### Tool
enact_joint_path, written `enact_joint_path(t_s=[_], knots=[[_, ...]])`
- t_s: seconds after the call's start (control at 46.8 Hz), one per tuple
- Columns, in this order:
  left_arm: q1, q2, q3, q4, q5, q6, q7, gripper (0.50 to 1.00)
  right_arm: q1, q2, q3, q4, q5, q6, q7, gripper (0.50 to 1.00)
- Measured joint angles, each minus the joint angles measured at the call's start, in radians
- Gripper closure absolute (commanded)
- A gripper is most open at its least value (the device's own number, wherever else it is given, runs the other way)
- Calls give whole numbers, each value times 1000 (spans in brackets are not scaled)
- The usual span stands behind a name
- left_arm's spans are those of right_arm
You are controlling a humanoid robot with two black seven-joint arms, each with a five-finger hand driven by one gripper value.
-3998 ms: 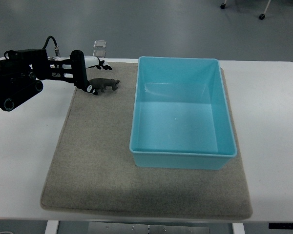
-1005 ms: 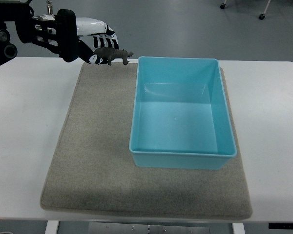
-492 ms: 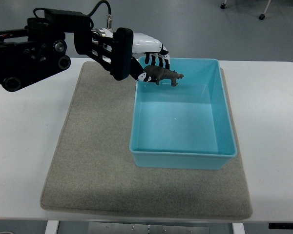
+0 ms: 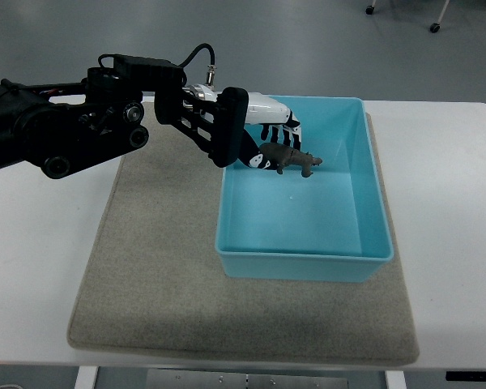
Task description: Place brown hippo in blue box with left hand
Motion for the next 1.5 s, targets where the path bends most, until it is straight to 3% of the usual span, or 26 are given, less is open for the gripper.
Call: enact_joint_path(t_s=[0.043,0.107,0.214,0.449,0.834,0.983,1.176,1.325,1.496], knots=[[4,0,0,-1,-5,1,-2,641,0,0,0,0,0,0,0,564],[5,3,-1,-2,-8,1,-3,551,0,0,0,0,0,0,0,564],[5,11,-4,-5,-14,1,-6,504,0,0,0,0,0,0,0,564],[-1,61,-20,-9,-197,-1,-8,501,0,0,0,0,0,0,0,564],[8,248,-15,23,-983,-23,-5,501,0,0,0,0,0,0,0,564],[43,302,-11,31,-1129,-99,-2,501,0,0,0,0,0,0,0,564],[101,331,-5,95,-1379,-255,14,501,0,0,0,0,0,0,0,564],[159,346,-12,164,-1557,-361,78,501,0,0,0,0,0,0,0,564],[217,344,-22,248,-1798,-373,212,501,0,0,0,0,0,0,0,564]])
